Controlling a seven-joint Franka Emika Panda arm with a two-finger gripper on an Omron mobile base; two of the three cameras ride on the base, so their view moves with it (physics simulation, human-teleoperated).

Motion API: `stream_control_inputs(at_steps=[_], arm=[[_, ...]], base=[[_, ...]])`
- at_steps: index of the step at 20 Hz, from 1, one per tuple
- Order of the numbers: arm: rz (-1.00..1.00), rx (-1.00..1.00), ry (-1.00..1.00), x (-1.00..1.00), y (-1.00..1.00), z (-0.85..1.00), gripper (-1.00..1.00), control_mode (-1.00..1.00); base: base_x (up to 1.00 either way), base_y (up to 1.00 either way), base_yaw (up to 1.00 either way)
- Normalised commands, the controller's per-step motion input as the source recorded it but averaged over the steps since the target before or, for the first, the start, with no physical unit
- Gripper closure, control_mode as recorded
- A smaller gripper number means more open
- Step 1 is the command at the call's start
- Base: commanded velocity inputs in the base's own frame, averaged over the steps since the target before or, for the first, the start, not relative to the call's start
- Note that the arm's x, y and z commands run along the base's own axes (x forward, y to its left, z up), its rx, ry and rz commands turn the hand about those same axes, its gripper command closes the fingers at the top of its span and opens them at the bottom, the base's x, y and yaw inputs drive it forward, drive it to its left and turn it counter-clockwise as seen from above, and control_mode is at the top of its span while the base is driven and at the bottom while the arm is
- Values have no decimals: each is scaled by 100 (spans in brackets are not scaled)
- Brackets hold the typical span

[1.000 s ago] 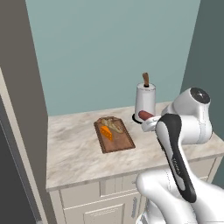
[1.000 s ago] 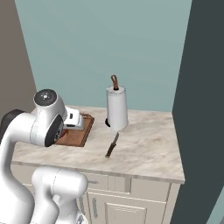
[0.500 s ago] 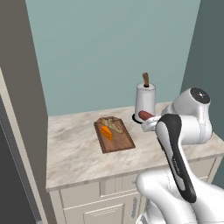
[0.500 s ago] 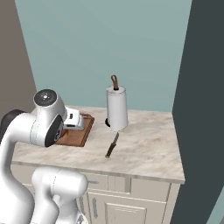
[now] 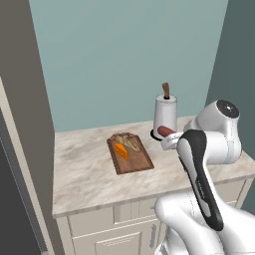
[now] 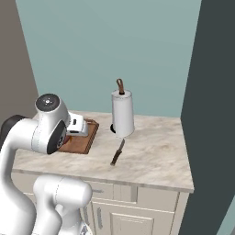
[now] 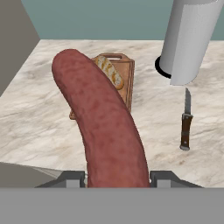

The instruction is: Retrieve the sausage and cheese from the fridge and place them on the cutting board on the counter.

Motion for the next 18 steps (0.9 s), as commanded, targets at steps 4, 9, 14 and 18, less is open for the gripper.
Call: stream_control_inputs(at_steps=[4, 9, 14, 18], arm=[[0, 0, 0, 0, 0, 0, 100, -100], [0, 0, 0, -5, 0, 0, 100, -100], [0, -1, 8, 7, 10, -21, 100, -100], [0, -4, 13, 49, 55, -38, 100, -100]], base=[[0, 0, 0], [0, 0, 0], [0, 0, 0], [0, 0, 0]])
